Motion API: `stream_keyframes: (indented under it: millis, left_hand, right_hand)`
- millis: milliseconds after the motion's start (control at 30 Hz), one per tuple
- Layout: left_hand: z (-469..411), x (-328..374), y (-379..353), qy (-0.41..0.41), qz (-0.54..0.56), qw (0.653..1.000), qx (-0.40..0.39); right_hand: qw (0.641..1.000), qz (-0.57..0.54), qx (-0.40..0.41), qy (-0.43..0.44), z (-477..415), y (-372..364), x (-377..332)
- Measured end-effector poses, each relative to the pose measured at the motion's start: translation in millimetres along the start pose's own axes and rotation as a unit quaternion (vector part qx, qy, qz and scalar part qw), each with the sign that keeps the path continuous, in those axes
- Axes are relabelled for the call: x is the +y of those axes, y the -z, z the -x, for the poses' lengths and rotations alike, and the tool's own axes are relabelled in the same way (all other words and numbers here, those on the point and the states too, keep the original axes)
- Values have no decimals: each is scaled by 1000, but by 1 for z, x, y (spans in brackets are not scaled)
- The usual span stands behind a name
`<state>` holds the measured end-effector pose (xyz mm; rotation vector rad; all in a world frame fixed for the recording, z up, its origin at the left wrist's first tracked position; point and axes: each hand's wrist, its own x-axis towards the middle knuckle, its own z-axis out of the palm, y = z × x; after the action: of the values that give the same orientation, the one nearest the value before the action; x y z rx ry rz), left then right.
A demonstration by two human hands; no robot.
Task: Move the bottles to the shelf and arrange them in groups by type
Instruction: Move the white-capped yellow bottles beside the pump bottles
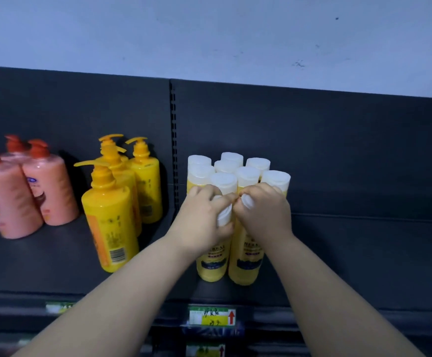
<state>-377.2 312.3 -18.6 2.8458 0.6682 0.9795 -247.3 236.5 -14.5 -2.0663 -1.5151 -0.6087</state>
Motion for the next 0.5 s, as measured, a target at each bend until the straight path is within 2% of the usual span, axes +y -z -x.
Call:
stream_keyframes:
  millis: [67,133,233,300,500]
  left_hand:
    - [0,3,0,-20,22,1000,11]
    - [-2,5,1,-29,40,999,1]
    - [-7,3,1,-27,53,998,0]
    - [-11,-1,1,-20,49,999,-1]
    - [-20,-12,-5,-27,17,999,26]
  right_hand:
    - [997,-19,-2,-72,1,2,1]
    - [992,-28,41,-114,0,2,3]
    - [993,-10,82,-90,4,3,0]
    - [993,-11,75,-95,2,0,1]
    - [990,-46,126,-49,-6,-10,3]
